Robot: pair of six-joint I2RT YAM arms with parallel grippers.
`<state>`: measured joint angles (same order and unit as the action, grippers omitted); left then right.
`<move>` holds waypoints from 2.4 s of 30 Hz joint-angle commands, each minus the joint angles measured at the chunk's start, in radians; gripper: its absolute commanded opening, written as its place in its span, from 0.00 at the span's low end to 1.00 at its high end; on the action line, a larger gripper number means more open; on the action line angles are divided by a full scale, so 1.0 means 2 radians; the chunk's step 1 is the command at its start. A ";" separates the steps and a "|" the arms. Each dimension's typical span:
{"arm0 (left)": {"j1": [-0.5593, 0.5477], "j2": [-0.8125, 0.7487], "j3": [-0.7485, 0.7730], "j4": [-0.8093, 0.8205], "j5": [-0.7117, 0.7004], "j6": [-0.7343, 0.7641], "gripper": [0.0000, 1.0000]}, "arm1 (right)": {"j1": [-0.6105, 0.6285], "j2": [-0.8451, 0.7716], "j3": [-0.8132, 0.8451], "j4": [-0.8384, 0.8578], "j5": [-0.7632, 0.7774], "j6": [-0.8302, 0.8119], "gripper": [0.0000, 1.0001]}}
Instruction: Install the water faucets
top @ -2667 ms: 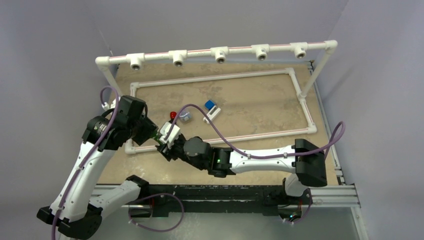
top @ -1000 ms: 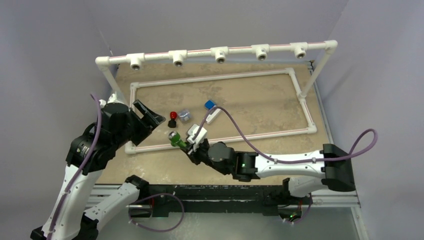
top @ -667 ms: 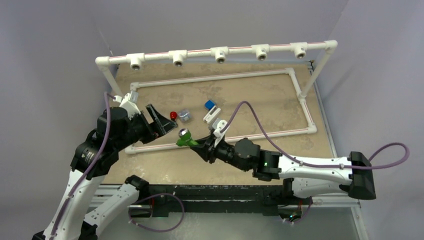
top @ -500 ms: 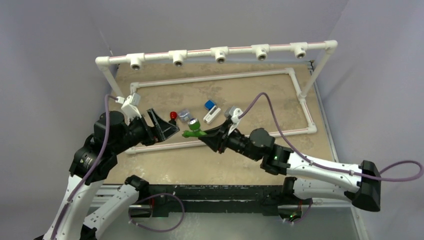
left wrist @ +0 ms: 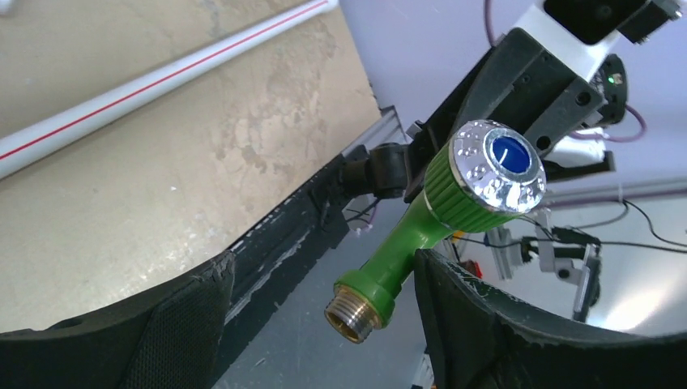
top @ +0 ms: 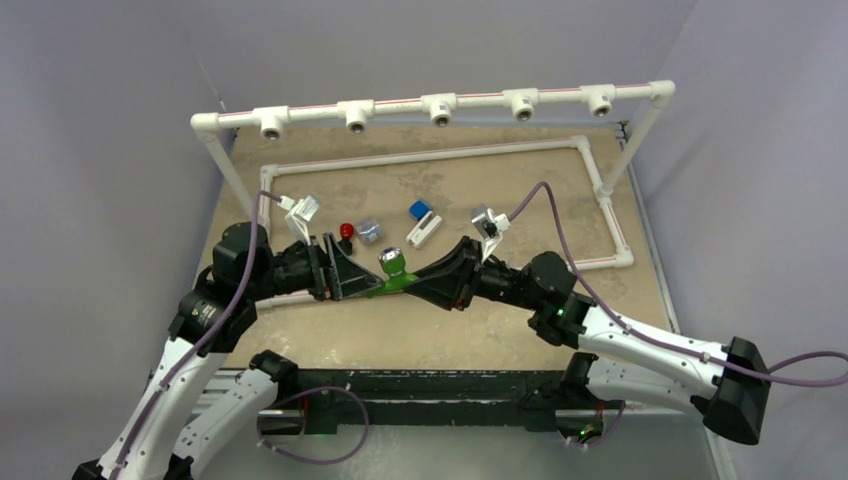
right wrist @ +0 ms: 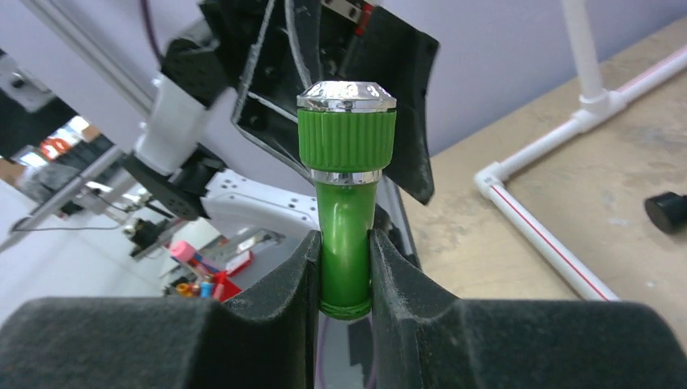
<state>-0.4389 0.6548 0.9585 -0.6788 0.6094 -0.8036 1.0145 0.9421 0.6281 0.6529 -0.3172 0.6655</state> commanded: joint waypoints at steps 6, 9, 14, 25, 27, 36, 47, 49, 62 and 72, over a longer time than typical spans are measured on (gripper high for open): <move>0.000 -0.013 -0.057 0.186 0.136 -0.061 0.73 | -0.004 0.007 0.004 0.115 -0.032 0.092 0.00; 0.000 -0.016 -0.061 0.206 0.147 -0.071 0.71 | -0.004 0.008 0.003 0.119 -0.017 0.099 0.00; 0.001 -0.020 -0.064 0.228 0.157 -0.083 0.68 | -0.004 0.012 -0.001 0.128 -0.011 0.108 0.00; 0.000 -0.027 -0.081 0.264 0.171 -0.098 0.51 | -0.004 -0.001 -0.027 0.147 0.022 0.139 0.00; 0.000 -0.028 -0.083 0.273 0.172 -0.102 0.47 | -0.004 -0.002 -0.030 0.146 0.025 0.143 0.00; 0.001 -0.026 -0.084 0.290 0.185 -0.106 0.18 | -0.004 -0.004 -0.045 0.164 0.042 0.155 0.00; 0.000 -0.020 -0.081 0.289 0.189 -0.108 0.00 | -0.004 -0.009 -0.028 0.149 0.009 0.109 0.30; 0.000 -0.020 -0.082 0.289 0.188 -0.110 0.00 | -0.003 -0.015 -0.020 0.132 0.011 0.098 0.44; 0.001 -0.017 -0.082 0.274 0.180 -0.103 0.00 | -0.003 -0.012 0.026 0.048 -0.024 0.065 0.67; 0.000 -0.010 -0.083 0.279 0.180 -0.104 0.00 | -0.003 -0.014 0.046 0.003 -0.033 0.050 0.56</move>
<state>-0.4389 0.6296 0.7887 -0.1524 0.9649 -1.0119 1.0084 0.9291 0.6575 0.6945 -0.3592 0.8021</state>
